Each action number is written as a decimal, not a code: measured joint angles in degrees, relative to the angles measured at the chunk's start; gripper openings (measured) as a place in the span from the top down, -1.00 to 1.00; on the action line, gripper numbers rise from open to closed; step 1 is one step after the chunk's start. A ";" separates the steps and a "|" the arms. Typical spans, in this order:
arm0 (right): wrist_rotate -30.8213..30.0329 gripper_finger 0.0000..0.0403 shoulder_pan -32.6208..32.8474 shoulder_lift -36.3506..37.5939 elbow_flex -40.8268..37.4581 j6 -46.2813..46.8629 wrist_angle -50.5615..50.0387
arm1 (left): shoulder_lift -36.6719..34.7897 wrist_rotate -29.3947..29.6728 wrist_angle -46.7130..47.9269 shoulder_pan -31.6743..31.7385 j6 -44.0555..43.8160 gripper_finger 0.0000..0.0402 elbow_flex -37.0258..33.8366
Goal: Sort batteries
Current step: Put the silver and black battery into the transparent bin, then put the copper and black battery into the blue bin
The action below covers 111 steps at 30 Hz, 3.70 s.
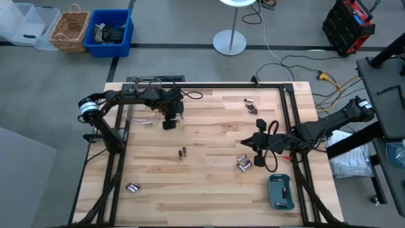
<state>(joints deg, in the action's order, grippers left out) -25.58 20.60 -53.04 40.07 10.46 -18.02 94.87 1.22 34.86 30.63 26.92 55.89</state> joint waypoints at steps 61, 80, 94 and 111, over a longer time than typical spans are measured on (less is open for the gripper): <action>0.00 0.94 -0.01 0.00 0.00 -0.01 -0.13 | -21.84 5.37 31.58 12.16 -2.74 0.73 0.90; 0.01 0.94 0.00 0.00 0.00 0.03 -0.11 | -21.84 5.41 26.09 12.17 -6.59 0.66 1.11; -4.62 0.94 -0.13 0.00 0.00 6.89 1.27 | -24.75 5.36 12.28 1.57 -15.40 0.66 1.36; -7.37 0.94 -8.12 -5.04 0.44 18.98 1.42 | -29.05 18.80 -9.96 -25.82 -17.24 0.77 -5.00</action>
<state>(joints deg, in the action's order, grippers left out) -32.96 12.48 -58.08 40.52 29.44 -16.60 65.82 20.02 24.90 4.81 9.68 50.89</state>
